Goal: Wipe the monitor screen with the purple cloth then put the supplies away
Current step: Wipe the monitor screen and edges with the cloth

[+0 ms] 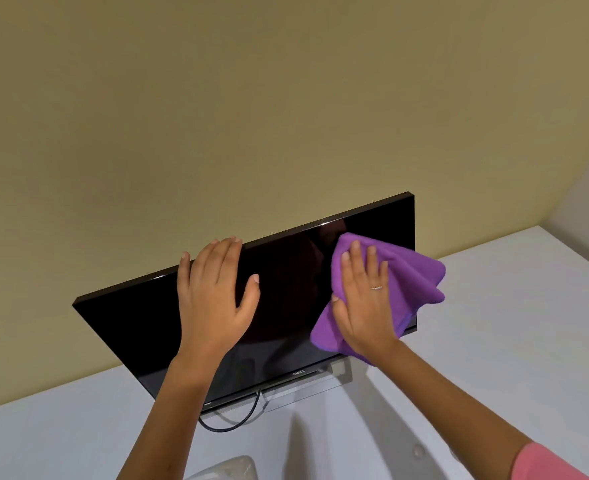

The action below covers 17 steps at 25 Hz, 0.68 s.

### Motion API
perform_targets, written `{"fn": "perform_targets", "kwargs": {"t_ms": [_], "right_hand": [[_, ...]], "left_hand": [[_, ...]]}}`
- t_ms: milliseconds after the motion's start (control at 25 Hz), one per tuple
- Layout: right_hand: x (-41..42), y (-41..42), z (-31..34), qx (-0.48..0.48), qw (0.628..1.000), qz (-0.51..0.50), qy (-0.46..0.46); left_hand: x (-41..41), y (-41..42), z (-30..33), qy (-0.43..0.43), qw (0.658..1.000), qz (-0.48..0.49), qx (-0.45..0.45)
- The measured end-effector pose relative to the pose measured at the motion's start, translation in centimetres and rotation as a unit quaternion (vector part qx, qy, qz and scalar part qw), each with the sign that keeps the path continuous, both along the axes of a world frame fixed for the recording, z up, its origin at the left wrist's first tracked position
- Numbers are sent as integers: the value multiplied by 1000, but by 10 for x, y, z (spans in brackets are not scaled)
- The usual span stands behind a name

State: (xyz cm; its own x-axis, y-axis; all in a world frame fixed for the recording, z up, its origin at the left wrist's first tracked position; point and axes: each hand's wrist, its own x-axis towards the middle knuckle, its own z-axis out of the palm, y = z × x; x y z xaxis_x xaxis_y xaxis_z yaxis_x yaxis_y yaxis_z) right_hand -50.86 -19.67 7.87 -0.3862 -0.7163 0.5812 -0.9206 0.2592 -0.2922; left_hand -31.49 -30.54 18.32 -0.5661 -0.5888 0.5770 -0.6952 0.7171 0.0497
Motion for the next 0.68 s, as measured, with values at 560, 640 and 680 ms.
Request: {"fn": "perform_targets", "kwargs": {"t_ms": [560,640,680], "right_hand": [[-47,-4,40,-95,990,-75,-70],[-51,1,32,-99,984,-106,-104],[-49,2,27,-93,983,-112,-112]], "left_hand": [[-33,7,-7,1,999,-22,-29],[-33,7,-7,0,999,-24,-27],[-33,7,-7,2,999,-25,-27]]}}
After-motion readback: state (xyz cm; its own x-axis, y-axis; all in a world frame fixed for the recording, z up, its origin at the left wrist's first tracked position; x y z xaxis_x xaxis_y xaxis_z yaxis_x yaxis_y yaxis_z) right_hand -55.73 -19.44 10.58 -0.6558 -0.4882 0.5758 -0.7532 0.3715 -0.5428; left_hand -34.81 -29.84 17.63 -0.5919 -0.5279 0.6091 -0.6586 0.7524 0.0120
